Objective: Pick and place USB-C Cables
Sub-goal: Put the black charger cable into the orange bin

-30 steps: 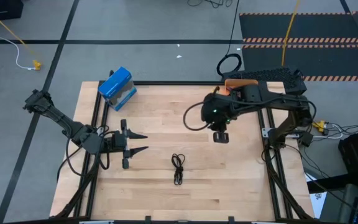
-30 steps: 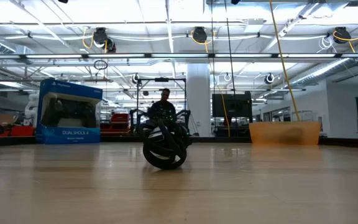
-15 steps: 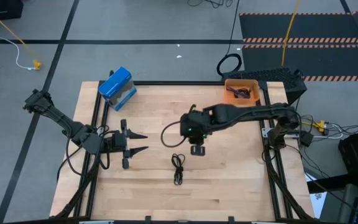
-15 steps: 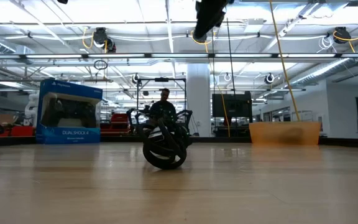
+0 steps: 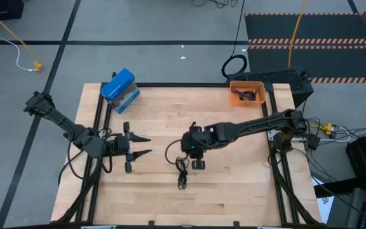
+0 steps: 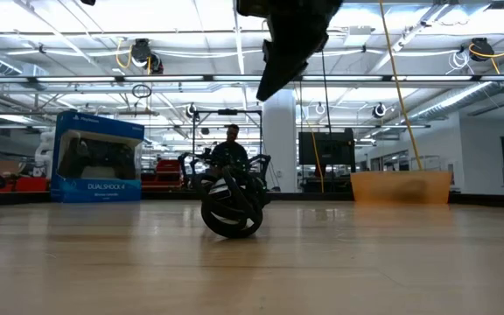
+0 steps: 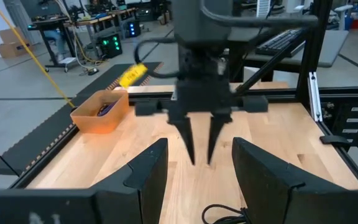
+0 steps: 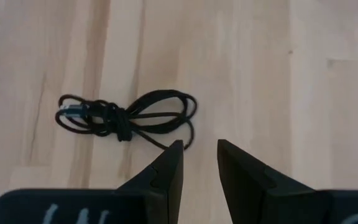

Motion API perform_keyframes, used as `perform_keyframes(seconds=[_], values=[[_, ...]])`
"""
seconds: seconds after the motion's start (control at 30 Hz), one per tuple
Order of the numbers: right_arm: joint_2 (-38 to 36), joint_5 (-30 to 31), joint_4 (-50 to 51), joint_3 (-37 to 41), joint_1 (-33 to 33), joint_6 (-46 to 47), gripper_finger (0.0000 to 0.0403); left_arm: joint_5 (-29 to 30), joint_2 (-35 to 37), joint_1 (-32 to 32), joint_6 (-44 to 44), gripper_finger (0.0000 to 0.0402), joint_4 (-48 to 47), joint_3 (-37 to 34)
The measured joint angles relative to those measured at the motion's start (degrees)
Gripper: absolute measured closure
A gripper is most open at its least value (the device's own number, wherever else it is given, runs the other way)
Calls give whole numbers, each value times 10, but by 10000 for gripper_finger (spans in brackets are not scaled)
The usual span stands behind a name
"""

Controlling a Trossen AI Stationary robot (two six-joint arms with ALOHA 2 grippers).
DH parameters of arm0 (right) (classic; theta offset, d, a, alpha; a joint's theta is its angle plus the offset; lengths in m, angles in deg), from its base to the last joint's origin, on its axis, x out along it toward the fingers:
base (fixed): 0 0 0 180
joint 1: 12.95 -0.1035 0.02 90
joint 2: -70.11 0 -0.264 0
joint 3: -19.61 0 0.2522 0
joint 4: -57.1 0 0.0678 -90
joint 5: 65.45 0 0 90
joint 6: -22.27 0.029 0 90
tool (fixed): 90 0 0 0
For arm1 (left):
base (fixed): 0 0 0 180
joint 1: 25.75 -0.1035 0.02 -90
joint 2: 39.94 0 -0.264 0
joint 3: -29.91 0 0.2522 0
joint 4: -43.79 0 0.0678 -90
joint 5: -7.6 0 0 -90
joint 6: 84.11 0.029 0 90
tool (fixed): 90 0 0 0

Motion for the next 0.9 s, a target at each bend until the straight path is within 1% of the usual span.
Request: perform_keyframes(seconds=[0.2, 0.33, 0.43, 0.6, 0.7, 0.8, 0.9], values=[[0, -12, -67, 51, -18, -22, 314, 0, 0, 0, 0, 220, 0, 0], [0, -16, -117, 71, -28, -30, 314, 0, 0, 0, 1, 220, 0, 0], [16, -30, -147, 78, -34, -30, 314, 0, 0, -1, 1, 220, 0, 0], [57, -32, -163, 79, -41, -41, 311, 0, 0, -8, 1, 220, 0, 0], [76, -34, -160, 79, -41, -48, 296, 0, 0, -9, 2, 220, 0, 0], [87, -45, -160, 79, -41, -56, 273, 0, 0, -9, 3, 220, 0, 0], [98, -44, -161, 79, -41, -75, 249, 0, 0, -9, 3, 220, 0, 0]])
